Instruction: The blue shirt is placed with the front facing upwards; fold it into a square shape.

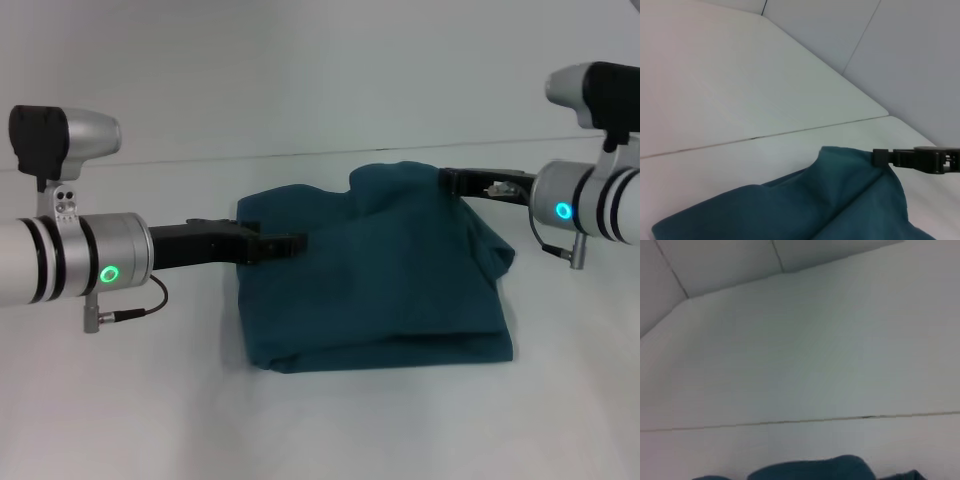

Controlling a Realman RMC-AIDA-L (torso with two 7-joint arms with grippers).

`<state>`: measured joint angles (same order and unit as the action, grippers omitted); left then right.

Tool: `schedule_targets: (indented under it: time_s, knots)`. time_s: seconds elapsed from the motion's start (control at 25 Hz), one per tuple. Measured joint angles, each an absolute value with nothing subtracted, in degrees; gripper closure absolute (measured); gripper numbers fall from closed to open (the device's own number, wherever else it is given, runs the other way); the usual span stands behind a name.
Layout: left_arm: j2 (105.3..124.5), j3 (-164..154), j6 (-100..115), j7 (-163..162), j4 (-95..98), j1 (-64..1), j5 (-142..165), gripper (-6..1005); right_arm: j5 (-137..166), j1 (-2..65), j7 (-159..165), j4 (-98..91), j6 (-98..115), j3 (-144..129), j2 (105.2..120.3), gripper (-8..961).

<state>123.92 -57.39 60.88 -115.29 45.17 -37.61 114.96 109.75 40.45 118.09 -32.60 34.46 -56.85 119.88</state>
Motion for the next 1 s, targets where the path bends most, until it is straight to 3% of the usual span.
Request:
schedule_targets:
  time_s: [0.8, 1.0]
  knots:
    - [124.02, -57.65, 60.83, -114.6, 45.09, -37.71, 114.96, 156, 97.31, 34.89, 112.88, -30.47, 33.4, -56.41, 119.78, 943]
    - [124.02, -57.66, 60.31, -114.6, 44.8, -37.8, 114.96, 156, 95.56, 34.6, 110.56, -30.38, 33.79, -56.37, 119.69, 803]
